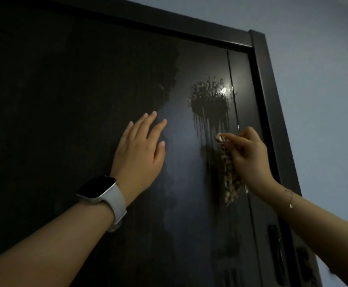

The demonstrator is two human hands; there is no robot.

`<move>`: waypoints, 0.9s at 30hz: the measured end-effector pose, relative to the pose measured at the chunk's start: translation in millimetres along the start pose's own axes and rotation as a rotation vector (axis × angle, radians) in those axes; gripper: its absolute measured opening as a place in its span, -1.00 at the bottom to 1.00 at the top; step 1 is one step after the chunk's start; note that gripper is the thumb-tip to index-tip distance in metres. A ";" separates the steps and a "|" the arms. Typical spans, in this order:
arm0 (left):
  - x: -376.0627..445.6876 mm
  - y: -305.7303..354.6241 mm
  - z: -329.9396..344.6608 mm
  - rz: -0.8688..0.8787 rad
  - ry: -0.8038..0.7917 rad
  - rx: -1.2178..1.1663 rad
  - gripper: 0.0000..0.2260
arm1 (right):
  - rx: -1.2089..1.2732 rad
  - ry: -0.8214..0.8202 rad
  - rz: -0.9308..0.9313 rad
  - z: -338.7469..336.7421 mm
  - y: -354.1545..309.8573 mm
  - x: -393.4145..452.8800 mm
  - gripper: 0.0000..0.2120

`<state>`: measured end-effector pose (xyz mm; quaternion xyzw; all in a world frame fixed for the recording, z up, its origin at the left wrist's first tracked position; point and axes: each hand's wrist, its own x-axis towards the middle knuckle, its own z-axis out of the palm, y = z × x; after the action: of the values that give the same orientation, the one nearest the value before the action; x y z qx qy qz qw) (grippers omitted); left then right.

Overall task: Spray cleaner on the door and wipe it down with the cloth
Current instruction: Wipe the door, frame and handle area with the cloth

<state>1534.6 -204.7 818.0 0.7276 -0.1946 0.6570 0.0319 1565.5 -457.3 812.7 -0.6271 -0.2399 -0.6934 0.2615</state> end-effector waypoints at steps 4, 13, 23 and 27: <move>23.6 20.6 36.5 -0.041 0.005 0.080 -0.55 | 0.035 0.005 0.035 4.5 60.5 36.8 -0.79; 72.6 12.8 71.5 -0.120 0.141 0.208 -0.58 | -0.006 0.000 -0.275 56.0 46.5 9.1 -0.72; 69.3 9.2 75.3 -0.095 0.178 0.246 -0.56 | -0.248 0.122 -0.387 54.1 68.8 99.4 -0.77; 69.3 8.1 76.7 -0.084 0.196 0.246 -0.54 | -0.262 0.227 -0.191 67.3 53.8 121.6 -0.83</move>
<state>1608.5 -252.1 873.1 0.6661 -0.0780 0.7417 -0.0111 1642.0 -460.6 940.6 -0.5480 -0.1748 -0.8066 0.1360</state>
